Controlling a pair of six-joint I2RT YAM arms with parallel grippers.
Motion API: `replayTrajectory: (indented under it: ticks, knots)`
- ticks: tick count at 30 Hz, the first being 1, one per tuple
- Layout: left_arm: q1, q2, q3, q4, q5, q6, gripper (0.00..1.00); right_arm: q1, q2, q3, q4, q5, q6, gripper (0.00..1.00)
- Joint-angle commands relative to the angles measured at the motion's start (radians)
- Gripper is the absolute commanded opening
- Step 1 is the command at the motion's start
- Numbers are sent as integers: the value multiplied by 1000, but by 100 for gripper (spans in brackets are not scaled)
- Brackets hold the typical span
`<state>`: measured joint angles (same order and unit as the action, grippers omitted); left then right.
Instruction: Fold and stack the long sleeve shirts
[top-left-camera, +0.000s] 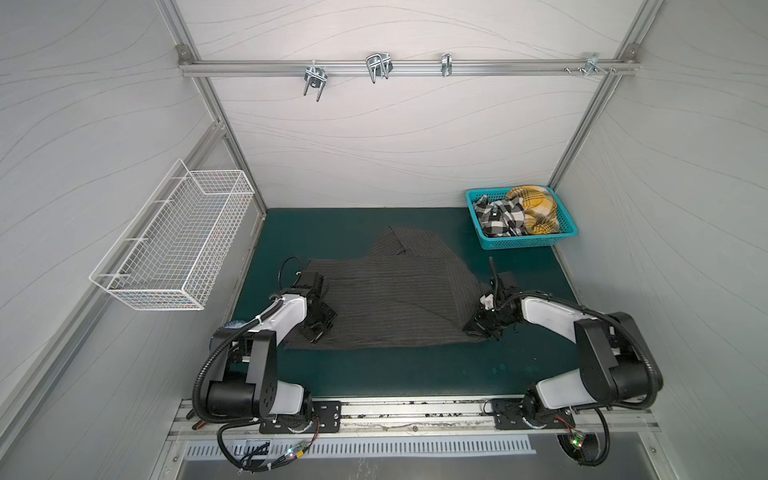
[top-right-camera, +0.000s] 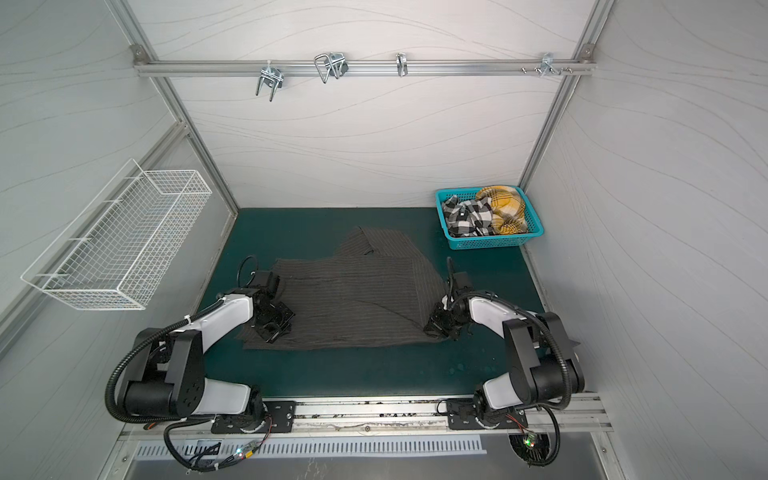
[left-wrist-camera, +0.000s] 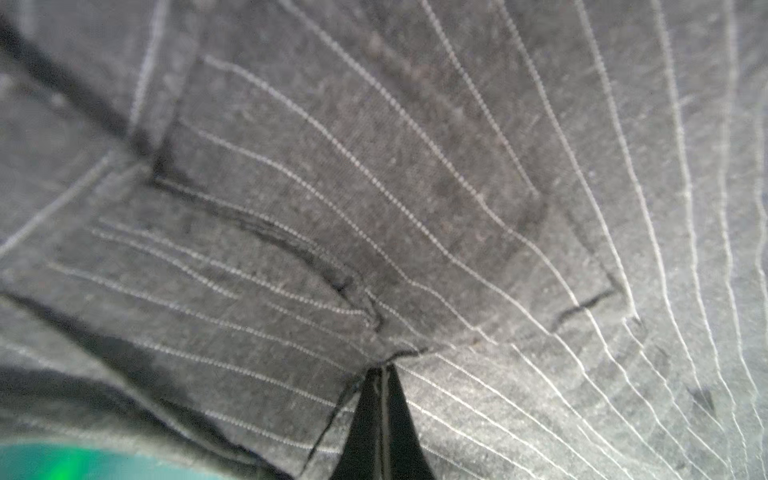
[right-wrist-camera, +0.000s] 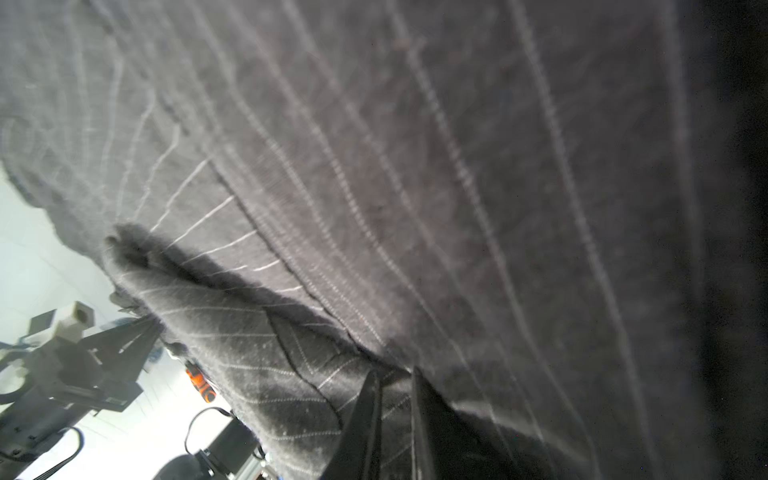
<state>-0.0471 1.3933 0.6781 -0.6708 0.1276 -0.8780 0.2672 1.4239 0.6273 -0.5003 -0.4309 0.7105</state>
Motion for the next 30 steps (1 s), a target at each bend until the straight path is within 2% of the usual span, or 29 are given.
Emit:
replayTrajectory:
  ticks: [1, 5, 9, 12, 16, 22, 30]
  knots:
    - [-3, -19, 61, -94, 2, 55, 2, 1, -54, 43, -168, 36, -3, 21]
    - [-1, -11, 298, -105, -51, 128, 35, 1, -77, 196, -230, 55, -15, 31]
    - [11, 121, 555, -70, -225, 256, 62, 3, 13, 403, -245, 76, -52, 43]
    - [91, 291, 729, -105, -152, 308, 62, 6, 77, 533, -239, 57, -68, 49]
    - [152, 475, 859, -126, -104, 350, 62, 7, 131, 650, -252, 61, -65, 51]
    - [174, 704, 1065, -229, -79, 414, 56, 19, 154, 647, -218, 33, -41, 51]
    - [182, 844, 1190, -252, -118, 449, 48, 25, 153, 615, -208, 33, -46, 48]
